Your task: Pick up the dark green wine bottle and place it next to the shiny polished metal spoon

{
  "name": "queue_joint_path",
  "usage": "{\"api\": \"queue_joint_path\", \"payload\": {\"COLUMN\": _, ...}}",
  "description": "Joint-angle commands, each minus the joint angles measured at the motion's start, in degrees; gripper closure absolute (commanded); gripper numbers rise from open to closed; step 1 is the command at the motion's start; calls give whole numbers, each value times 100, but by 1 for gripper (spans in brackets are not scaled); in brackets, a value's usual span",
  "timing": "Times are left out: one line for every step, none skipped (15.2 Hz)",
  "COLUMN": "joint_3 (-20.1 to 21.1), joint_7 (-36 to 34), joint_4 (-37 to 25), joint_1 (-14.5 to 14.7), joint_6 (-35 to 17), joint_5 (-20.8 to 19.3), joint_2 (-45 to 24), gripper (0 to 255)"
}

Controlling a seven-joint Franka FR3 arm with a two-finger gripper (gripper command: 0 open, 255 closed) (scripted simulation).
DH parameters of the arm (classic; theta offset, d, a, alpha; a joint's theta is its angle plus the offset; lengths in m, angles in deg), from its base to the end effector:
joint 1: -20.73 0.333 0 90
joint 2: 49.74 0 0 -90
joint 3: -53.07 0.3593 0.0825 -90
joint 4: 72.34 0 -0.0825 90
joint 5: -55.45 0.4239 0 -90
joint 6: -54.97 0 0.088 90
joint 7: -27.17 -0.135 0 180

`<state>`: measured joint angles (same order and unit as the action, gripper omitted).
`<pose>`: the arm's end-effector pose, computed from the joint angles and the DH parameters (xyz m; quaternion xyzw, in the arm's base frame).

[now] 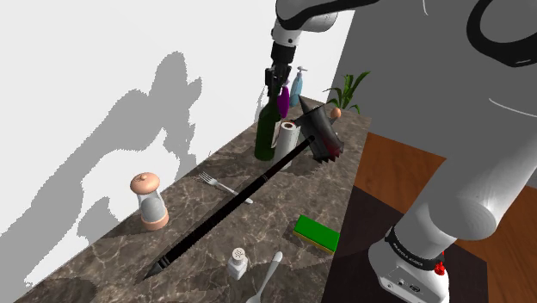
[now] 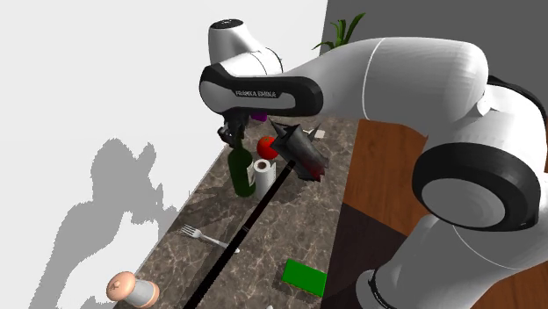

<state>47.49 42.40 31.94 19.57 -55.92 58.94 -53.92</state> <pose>0.6268 -0.0669 0.4986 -0.9974 -0.0640 -0.0258 0.0206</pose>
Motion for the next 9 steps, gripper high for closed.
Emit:
{"api": "queue_joint_path", "payload": {"joint_3": -2, "joint_7": -8, "joint_4": -146, "joint_1": -1, "joint_6": 158, "joint_5": -5, "joint_2": 14, "gripper": 255}}
{"api": "queue_joint_path", "payload": {"joint_3": -2, "joint_7": -13, "joint_4": -214, "joint_1": -2, "joint_6": 233, "joint_5": -7, "joint_2": 21, "gripper": 255}}
{"api": "queue_joint_path", "payload": {"joint_3": -2, "joint_7": -17, "joint_4": -283, "joint_1": -2, "joint_6": 309, "joint_5": -9, "joint_2": 27, "gripper": 255}}
{"api": "queue_joint_path", "payload": {"joint_3": -3, "joint_7": -21, "joint_4": -355, "joint_1": -2, "joint_6": 384, "joint_5": -11, "joint_2": 32, "gripper": 255}}
{"api": "queue_joint_path", "payload": {"joint_3": -3, "joint_7": -24, "joint_4": -427, "joint_1": -3, "joint_6": 460, "joint_5": -13, "joint_2": 36, "gripper": 255}}
{"api": "queue_joint_path", "payload": {"joint_3": -4, "joint_7": -28, "joint_4": -501, "joint_1": -3, "joint_6": 537, "joint_5": -14, "joint_2": 38, "gripper": 255}}
{"api": "queue_joint_path", "payload": {"joint_3": -4, "joint_7": -32, "joint_4": -577, "joint_1": -4, "joint_6": 613, "joint_5": -16, "joint_2": 39, "gripper": 255}}
{"api": "queue_joint_path", "payload": {"joint_3": -5, "joint_7": -35, "joint_4": -655, "joint_1": -5, "joint_6": 690, "joint_5": -17, "joint_2": 38, "gripper": 255}}
{"api": "queue_joint_path", "payload": {"joint_3": -5, "joint_7": -35, "joint_4": -654, "joint_1": -4, "joint_6": 691, "joint_5": -17, "joint_2": 39, "gripper": 255}}
